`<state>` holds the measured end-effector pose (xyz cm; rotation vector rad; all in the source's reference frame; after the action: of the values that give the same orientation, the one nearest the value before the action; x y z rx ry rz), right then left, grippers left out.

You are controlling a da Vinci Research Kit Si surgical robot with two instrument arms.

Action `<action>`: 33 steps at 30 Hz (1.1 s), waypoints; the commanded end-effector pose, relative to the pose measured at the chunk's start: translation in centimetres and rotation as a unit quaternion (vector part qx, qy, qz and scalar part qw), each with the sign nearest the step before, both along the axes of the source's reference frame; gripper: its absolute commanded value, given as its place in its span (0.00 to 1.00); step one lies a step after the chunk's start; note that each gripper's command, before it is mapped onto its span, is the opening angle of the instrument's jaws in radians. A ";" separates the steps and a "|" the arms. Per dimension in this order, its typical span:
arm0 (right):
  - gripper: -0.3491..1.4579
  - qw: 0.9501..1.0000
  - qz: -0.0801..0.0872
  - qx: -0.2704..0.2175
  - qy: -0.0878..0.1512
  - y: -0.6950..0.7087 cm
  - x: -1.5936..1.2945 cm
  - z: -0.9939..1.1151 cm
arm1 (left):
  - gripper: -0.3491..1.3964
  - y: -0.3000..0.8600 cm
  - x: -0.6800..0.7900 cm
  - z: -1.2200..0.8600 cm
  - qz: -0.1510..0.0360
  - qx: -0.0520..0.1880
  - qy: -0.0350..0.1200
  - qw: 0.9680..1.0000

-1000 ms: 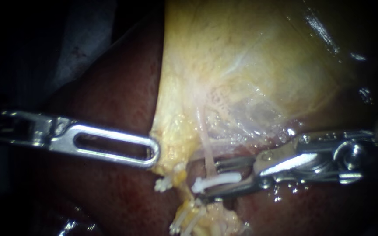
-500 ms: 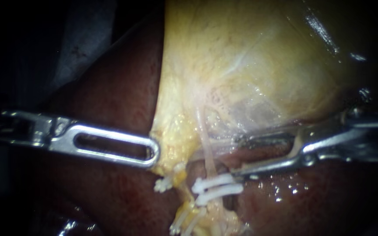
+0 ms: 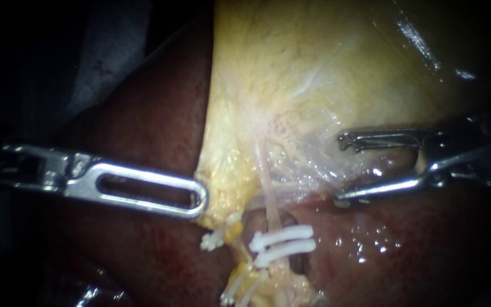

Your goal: Going back second clip right tube

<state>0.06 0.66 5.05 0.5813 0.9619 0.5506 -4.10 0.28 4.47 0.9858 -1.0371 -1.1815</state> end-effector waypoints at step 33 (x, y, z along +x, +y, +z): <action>0.52 1.000 -0.003 -0.003 0.001 -0.03 -0.03 0.02 | 0.00 -0.18 -0.66 0.59 0.019 -0.001 0.011 1.000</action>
<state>0.03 0.63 5.08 0.5788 0.9625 0.5416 -4.76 0.10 5.07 0.9851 -0.9971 -1.1582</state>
